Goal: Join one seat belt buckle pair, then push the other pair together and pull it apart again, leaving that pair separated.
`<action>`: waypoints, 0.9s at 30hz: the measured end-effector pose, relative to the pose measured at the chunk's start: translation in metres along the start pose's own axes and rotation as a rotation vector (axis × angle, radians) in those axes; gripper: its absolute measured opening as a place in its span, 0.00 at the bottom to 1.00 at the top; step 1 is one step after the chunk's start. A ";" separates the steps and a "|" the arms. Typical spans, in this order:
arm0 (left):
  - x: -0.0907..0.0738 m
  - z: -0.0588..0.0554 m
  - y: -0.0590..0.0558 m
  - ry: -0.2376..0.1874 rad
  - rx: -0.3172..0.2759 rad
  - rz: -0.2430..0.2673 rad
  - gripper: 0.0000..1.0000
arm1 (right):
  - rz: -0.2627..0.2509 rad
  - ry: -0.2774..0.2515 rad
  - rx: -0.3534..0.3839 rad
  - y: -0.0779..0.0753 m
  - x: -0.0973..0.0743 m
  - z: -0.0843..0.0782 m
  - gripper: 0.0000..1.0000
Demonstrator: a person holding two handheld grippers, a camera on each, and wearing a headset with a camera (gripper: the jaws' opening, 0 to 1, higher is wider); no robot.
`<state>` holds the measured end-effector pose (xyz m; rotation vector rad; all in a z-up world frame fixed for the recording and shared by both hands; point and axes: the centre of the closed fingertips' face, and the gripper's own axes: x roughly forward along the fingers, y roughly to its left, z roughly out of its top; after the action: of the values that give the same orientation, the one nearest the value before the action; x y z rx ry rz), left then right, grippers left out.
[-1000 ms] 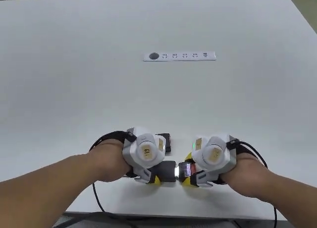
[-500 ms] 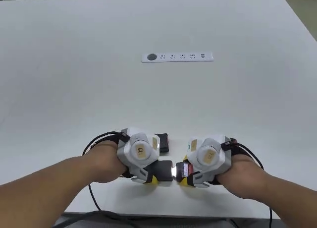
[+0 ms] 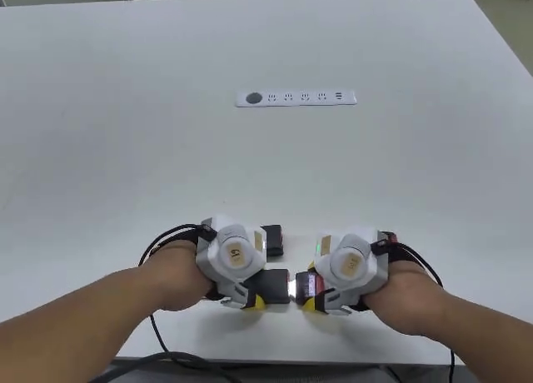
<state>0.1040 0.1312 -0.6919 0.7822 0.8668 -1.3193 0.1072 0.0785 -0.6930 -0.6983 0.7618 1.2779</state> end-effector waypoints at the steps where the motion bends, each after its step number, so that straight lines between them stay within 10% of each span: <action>1: 0.000 0.000 0.000 0.006 0.002 -0.002 0.33 | 0.002 -0.002 -0.002 0.000 0.000 -0.001 0.34; 18: 0.000 0.000 -0.002 0.106 -0.071 0.027 0.35 | 0.019 0.071 0.009 0.001 -0.001 0.000 0.35; 27: -0.013 0.006 -0.004 0.070 -0.166 0.030 0.37 | 0.007 0.055 -0.007 0.002 -0.015 0.001 0.34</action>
<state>0.0996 0.1318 -0.6779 0.7117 1.0030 -1.1828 0.1036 0.0712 -0.6800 -0.7393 0.8058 1.2722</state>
